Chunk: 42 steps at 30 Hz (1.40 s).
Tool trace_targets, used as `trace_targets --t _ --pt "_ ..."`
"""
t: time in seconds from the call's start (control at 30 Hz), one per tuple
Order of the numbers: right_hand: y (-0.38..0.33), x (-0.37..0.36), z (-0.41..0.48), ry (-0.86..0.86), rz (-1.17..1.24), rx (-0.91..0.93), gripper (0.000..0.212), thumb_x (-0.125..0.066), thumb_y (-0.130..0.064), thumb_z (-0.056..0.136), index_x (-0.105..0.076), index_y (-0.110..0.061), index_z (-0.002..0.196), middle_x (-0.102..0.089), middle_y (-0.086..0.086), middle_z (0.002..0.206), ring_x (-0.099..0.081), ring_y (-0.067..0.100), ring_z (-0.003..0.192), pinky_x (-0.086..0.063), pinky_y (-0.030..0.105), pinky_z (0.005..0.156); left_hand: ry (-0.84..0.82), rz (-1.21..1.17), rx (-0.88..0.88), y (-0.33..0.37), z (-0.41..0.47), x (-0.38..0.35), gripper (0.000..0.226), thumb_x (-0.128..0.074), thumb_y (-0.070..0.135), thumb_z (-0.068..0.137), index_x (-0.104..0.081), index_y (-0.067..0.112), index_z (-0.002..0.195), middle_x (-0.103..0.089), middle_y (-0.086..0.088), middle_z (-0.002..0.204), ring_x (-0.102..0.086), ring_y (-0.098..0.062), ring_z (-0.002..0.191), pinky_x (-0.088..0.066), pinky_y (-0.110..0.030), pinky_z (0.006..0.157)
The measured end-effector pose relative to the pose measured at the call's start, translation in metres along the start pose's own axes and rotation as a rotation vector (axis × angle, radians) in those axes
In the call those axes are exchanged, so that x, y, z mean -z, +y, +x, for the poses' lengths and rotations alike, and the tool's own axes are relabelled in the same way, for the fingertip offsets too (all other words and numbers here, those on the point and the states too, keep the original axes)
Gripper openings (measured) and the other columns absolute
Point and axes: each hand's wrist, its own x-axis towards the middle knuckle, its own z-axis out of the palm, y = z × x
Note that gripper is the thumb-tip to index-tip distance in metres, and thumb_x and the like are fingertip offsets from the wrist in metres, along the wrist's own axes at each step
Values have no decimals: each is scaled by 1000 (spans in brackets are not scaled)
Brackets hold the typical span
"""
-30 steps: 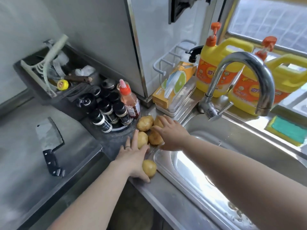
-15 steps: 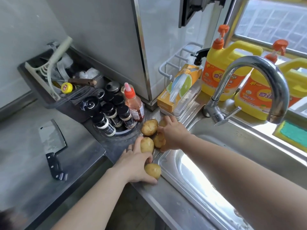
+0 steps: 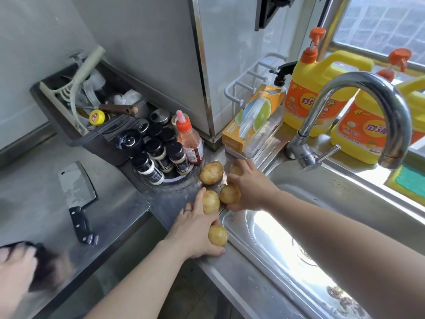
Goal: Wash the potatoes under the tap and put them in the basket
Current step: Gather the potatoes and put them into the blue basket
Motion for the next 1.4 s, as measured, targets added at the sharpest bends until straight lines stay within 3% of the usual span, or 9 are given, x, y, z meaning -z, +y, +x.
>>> trace_targets --t 0.2,0.33,0.47,0.63,0.77,0.87,0.97,1.2,1.4 --pt "7 14 -58 119 527 -164 61 -84 -57 66 -65 -29 117 -41 8 141 -46 27 129 -45 38 105 -28 -330 26 12 -6 10 64 -71 77 61 -55 41 112 13 22 159 -38 -26 137 -37 -43 111" --pt "30 40 -128 189 1069 -402 35 -83 -46 76 -71 -25 100 -70 -4 88 -64 14 80 -53 29 74 -240 -947 -240 48 -13 34 58 -65 67 71 -61 17 101 -53 3 117 -55 -12 106 -41 -34 101" --pt "65 49 -212 254 1010 -600 40 -84 -52 69 -74 -22 94 -75 -1 80 -69 15 72 -57 37 74 -279 -832 -314 108 -3 45 60 -68 71 62 -66 29 106 -57 7 121 -59 -9 110 -43 -41 110" --pt "92 68 -316 415 1106 -794 65 -83 -59 59 -74 -22 110 -78 -3 87 -72 10 77 -58 36 83 -442 -854 -515 208 -1 54 65 -69 65 65 -63 14 105 -66 1 91 -62 -12 83 -48 -43 94" --pt "104 90 -405 614 1108 -895 49 -85 -53 65 -74 -22 102 -75 -6 78 -68 6 69 -56 33 71 -593 -798 -776 301 -14 54 47 -70 56 75 -62 16 97 -62 3 85 -56 -14 79 -43 -39 83" --pt "110 86 -474 704 1035 -1010 41 -83 -61 58 -74 -33 86 -71 -13 66 -64 2 61 -51 31 68 -600 -624 -903 374 -32 39 49 -75 50 76 -63 11 104 -66 0 91 -62 -10 81 -49 -30 78" --pt "110 64 -535 662 955 -1170 50 -80 -66 57 -73 -25 86 -69 -11 67 -60 2 62 -49 29 68 -447 -187 -1043 437 -49 12 53 -68 74 68 -66 30 99 -52 3 120 -59 -6 101 -48 -27 94" --pt "100 -40 -601 326 867 -1425 53 -75 -71 56 -66 -24 79 -65 -10 73 -62 10 70 -46 29 62 -427 619 -1147 498 -88 -78 68 -67 77 70 -61 26 115 -28 -14 145 -41 -37 132 -43 -48 107" --pt "99 -91 -590 50 707 -1340 69 -73 -74 52 -64 -37 110 -36 -6 138 -46 21 128 -47 43 103 -260 990 -1216 493 -85 -120 78 -62 68 80 -49 23 142 2 -19 164 -37 -47 135 -39 -48 106"
